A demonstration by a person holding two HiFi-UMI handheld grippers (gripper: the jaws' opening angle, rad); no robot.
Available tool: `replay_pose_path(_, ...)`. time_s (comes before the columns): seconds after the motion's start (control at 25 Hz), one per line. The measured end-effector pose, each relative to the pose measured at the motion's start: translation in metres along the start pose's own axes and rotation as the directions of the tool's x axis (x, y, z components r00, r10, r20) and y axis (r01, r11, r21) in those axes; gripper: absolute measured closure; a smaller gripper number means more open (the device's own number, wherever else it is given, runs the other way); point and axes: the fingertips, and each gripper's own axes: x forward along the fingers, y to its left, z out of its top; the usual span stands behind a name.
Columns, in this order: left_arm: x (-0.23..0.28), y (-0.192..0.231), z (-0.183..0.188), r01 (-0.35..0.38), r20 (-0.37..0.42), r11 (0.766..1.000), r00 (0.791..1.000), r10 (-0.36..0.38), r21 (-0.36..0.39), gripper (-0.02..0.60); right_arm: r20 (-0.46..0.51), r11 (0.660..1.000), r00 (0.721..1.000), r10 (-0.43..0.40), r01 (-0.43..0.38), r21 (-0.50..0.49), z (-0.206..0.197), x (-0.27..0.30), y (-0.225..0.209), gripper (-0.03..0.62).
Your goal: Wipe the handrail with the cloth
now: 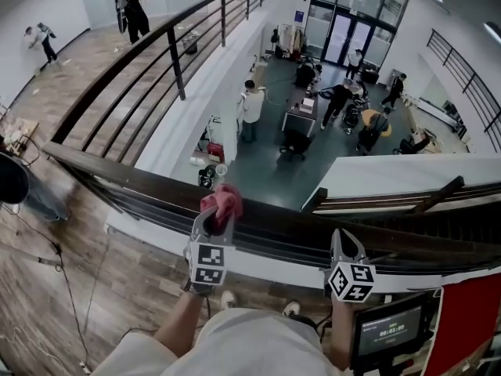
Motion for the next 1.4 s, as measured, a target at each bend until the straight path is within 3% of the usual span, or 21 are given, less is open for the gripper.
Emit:
replay_pose_path(0.48,0.013,-0.059,0.022,0.008,-0.009,0.999,1.000,-0.009,-0.038,0.502,0.004,1.000,1.000,0.008,-0.008,-0.024,0.016,-0.020,-0.058,0.591)
replay_pose_path(0.84,0.017,-0.086,0.021,-0.011,-0.019,0.998,1.000,0.010,-0.068,0.502,0.013,0.998,1.000,0.028,-0.027,-0.064,0.013,-0.027,-0.082,0.591)
replay_pose_path(1.08,0.015,-0.088,0.006,-0.037,-0.016,0.995,0.999,0.036,-0.092,0.502,-0.009,0.992,0.998,0.066,-0.066,-0.107,0.000,-0.031,-0.076,0.591)
replay_pose_path(1.28,0.024,-0.120,0.028,-0.056,-0.016,0.994,0.998,0.054,-0.098,0.502,-0.020,0.988,0.997,0.074,-0.076,-0.137,0.017,-0.042,-0.112,0.591)
replay_pose_path(1.4,0.020,-0.125,0.020,-0.054,0.002,0.991,0.998,0.055,-0.122,0.502,-0.040,0.983,0.995,0.093,-0.098,-0.154,0.005,-0.045,-0.107,0.591)
